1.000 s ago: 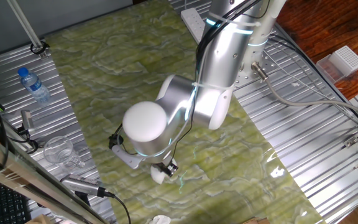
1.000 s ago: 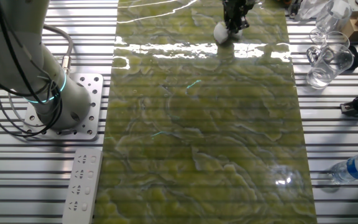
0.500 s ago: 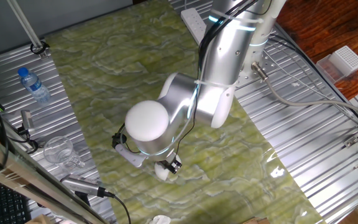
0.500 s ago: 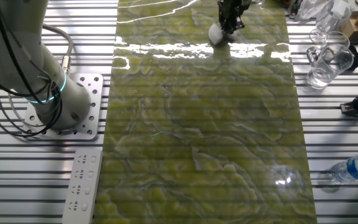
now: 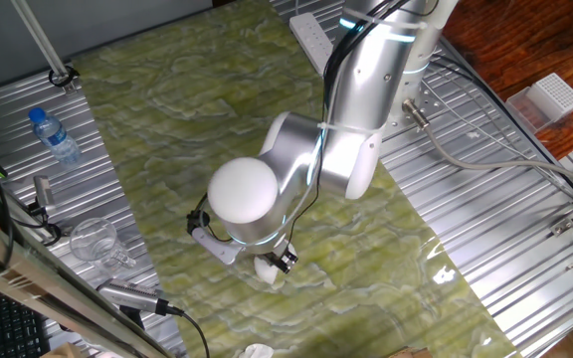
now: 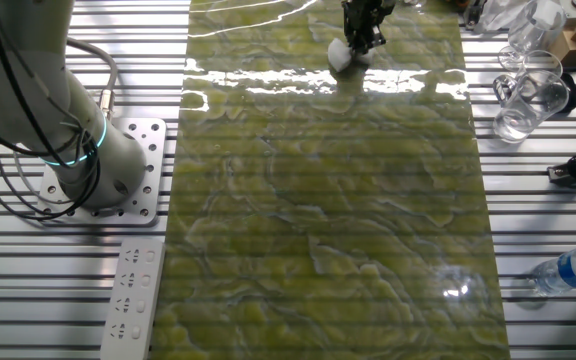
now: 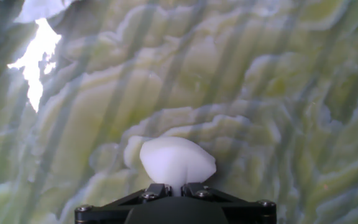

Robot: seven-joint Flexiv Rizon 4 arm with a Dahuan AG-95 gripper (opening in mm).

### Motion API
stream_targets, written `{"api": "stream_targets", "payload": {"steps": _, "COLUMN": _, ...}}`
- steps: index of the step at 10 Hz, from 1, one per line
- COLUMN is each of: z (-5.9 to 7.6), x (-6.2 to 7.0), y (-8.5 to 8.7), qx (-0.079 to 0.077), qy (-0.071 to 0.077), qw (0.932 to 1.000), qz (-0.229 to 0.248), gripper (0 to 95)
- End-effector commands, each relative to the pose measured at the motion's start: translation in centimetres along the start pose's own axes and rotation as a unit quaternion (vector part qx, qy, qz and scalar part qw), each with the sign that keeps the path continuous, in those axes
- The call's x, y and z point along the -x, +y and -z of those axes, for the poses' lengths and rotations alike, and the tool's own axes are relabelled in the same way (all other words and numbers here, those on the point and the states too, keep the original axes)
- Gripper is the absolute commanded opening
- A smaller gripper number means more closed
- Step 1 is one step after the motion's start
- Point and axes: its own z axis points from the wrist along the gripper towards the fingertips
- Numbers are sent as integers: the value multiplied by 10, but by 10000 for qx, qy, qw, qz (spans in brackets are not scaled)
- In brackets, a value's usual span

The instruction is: Clean the tabletop with a sponge

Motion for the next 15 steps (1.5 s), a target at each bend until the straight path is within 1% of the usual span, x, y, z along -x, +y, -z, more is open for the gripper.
{"api": "stream_targets", "payload": {"steps": 1, "z": 2, "x": -12, "y": 3, "qx": 0, "qy": 66, "qw": 10000, "qz": 19, "gripper": 0}}
{"api": "stream_targets", "payload": {"steps": 2, "z": 3, "x": -17, "y": 5, "qx": -24, "qy": 123, "qw": 9999, "qz": 29, "gripper": 0}}
{"api": "stream_targets", "payload": {"steps": 3, "z": 2, "x": -23, "y": 8, "qx": -59, "qy": 148, "qw": 9999, "qz": 53, "gripper": 0}}
{"api": "stream_targets", "payload": {"steps": 4, "z": 0, "x": -28, "y": 9, "qx": -91, "qy": 142, "qw": 9998, "qz": 86, "gripper": 0}}
{"api": "stream_targets", "payload": {"steps": 5, "z": -2, "x": -32, "y": 10, "qx": -107, "qy": 146, "qw": 9998, "qz": 102, "gripper": 0}}
{"api": "stream_targets", "payload": {"steps": 6, "z": -3, "x": -36, "y": 11, "qx": -158, "qy": 175, "qw": 9996, "qz": 133, "gripper": 0}}
{"api": "stream_targets", "payload": {"steps": 8, "z": -1, "x": -41, "y": 11, "qx": -189, "qy": 222, "qw": 9994, "qz": 163, "gripper": 0}}
{"api": "stream_targets", "payload": {"steps": 10, "z": 0, "x": -43, "y": 10, "qx": -162, "qy": 197, "qw": 9996, "qz": 140, "gripper": 0}}
{"api": "stream_targets", "payload": {"steps": 11, "z": 1, "x": -42, "y": 10, "qx": -142, "qy": 155, "qw": 9998, "qz": 69, "gripper": 0}}
{"api": "stream_targets", "payload": {"steps": 13, "z": 2, "x": -40, "y": 9, "qx": -147, "qy": 135, "qw": 9998, "qz": 7, "gripper": 0}}
{"api": "stream_targets", "payload": {"steps": 15, "z": 8, "x": -33, "y": 6, "qx": -140, "qy": 119, "qw": 9997, "qz": -145, "gripper": 0}}
